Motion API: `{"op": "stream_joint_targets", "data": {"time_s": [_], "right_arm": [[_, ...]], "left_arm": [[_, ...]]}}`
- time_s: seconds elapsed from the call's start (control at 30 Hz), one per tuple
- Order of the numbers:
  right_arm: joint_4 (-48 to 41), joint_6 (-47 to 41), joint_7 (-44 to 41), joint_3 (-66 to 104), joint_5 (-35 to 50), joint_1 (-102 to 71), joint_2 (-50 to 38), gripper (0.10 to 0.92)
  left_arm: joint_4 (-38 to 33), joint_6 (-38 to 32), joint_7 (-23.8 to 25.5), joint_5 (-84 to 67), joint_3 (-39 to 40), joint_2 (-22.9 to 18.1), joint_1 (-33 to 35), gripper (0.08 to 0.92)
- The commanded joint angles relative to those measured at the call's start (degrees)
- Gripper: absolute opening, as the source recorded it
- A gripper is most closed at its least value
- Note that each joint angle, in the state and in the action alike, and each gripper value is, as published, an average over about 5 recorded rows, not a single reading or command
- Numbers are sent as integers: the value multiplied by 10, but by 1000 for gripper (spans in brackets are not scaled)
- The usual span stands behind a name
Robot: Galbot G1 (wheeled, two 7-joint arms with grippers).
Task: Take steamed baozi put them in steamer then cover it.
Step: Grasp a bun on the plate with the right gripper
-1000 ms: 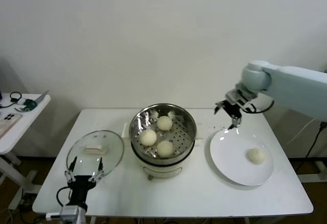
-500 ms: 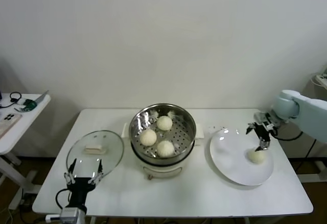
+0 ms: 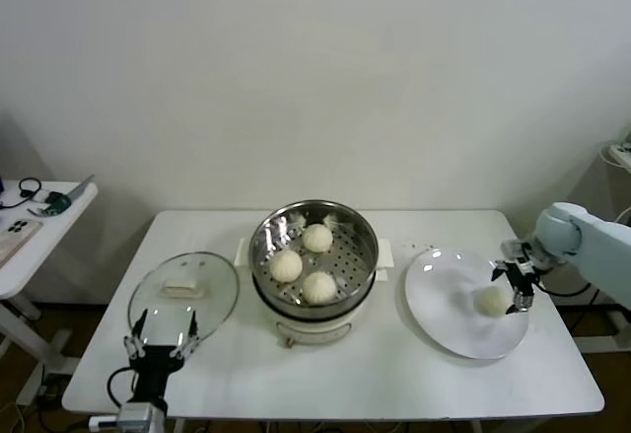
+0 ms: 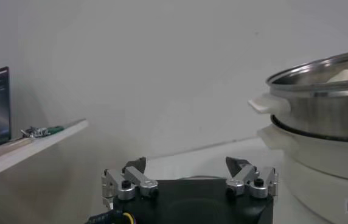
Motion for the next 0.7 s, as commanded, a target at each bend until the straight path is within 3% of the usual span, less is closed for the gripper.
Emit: {"op": "stream_joint_targets", "data": {"time_s": [0.03,0.37,0.7], "right_arm": [[-46,4,-3,43,-20,-42,23,823],[-56,10,-17,46,-21,-41,34,814],[-52,4,-17,44,3,-35,31,697]], "left_arm": [[2,1,0,1,-1,0,0,823],[3,3,0,1,0,1,-4,823],[2,2,0,1,0,0,-3,823]]}}
